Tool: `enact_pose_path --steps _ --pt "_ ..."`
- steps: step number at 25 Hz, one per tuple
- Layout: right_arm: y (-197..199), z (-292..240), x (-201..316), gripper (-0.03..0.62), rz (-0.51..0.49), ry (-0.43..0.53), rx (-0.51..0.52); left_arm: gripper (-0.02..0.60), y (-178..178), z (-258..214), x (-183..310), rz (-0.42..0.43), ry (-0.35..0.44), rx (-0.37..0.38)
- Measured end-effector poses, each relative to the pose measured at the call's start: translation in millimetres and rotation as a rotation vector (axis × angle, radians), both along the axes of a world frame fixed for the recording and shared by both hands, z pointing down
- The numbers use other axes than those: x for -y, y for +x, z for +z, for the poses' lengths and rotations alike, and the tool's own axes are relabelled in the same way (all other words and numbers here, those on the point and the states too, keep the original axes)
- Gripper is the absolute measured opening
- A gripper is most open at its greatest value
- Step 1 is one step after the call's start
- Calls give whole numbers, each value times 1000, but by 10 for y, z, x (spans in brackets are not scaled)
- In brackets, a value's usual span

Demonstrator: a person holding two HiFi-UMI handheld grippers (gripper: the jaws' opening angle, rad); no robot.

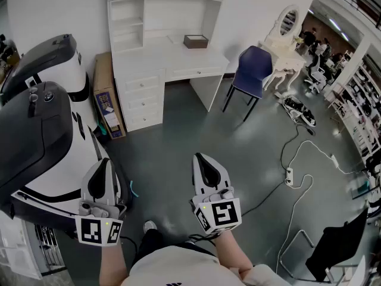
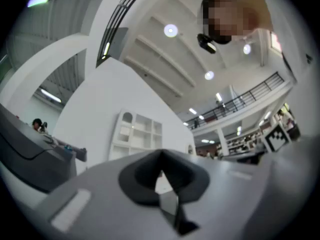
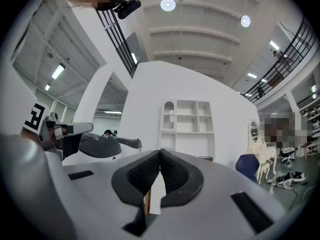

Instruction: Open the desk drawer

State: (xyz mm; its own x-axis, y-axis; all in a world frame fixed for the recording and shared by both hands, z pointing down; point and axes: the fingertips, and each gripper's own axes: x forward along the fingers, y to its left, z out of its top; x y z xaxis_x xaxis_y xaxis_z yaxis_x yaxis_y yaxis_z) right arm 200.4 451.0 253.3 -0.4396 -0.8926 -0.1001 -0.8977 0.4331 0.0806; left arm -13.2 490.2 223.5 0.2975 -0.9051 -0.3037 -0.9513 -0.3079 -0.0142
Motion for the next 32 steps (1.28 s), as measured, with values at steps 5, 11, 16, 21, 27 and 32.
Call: enact_pose_path --steps 5,11,16,21,27,32 --pt "-12 -43 14 0 10 8 4 6 -68 12 27 -1 1 -2" --pt "-92 -73 136 0 27 11 5 5 -163 -9 181 18 3 -6" --pt "-226 -119 318 0 44 38 36 5 -308 -12 388 40 10 -8" --pt "-455 -129 546 0 57 48 46 5 -531 -19 632 60 20 -1" --pt "-667 -104 697 1 82 47 46 5 -745 -5 868 84 19 -5" --pt "-723 -44 832 0 88 26 31 5 -800 59 1015 94 10 -25"
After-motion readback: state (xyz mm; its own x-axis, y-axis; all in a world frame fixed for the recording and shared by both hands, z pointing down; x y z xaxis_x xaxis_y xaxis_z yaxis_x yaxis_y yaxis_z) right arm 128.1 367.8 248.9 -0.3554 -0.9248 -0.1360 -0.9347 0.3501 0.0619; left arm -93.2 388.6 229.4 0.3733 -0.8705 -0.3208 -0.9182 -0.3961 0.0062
